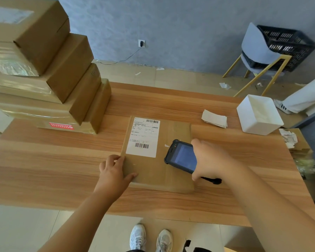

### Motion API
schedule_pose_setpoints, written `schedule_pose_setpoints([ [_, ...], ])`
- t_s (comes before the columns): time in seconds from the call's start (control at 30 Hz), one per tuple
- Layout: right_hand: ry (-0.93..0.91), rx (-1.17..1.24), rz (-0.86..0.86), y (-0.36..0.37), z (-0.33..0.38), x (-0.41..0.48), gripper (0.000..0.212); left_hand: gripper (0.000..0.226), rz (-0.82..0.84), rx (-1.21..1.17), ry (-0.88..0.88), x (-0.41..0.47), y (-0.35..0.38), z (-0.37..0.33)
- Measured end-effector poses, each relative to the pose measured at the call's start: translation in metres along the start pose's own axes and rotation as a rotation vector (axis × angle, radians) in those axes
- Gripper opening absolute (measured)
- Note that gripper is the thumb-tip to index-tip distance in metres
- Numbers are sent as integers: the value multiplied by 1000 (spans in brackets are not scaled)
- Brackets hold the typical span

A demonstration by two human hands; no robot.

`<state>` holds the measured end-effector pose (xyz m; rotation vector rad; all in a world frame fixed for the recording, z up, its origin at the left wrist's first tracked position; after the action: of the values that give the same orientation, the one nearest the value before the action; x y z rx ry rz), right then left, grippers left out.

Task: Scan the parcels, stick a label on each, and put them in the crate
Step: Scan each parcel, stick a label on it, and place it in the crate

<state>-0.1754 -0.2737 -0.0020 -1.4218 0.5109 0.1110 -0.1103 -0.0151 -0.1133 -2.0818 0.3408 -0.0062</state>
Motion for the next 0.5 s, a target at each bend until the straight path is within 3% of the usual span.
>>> schedule_pose_setpoints([
  [0.13, 147, 255, -78, 15, -23, -7, 65, 59, -63, 74, 39, 4, 2, -14],
  [0.23, 322, 419, -184, 35, -44, -15, 76, 54, -14, 66, 141, 6, 11, -33],
  [0.33, 498, 390, -249, 60, -65, -21, 76, 53, 58, 66, 274, 7, 23, -52],
  [0.5, 686, 410, -143, 102, -93, -27, 78, 51, 121, 78, 428, 5, 38, -69],
])
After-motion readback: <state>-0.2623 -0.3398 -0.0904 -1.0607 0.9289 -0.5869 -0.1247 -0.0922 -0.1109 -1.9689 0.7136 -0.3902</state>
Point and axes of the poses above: each hand's wrist, its own x-axis towards the middle knuckle, its own y-axis out of the palm, z = x × y, the point moved 2 cm from there along x, towards the middle knuckle, and after that the axes turned 6 degrees about -z, right-handed, at the moved point
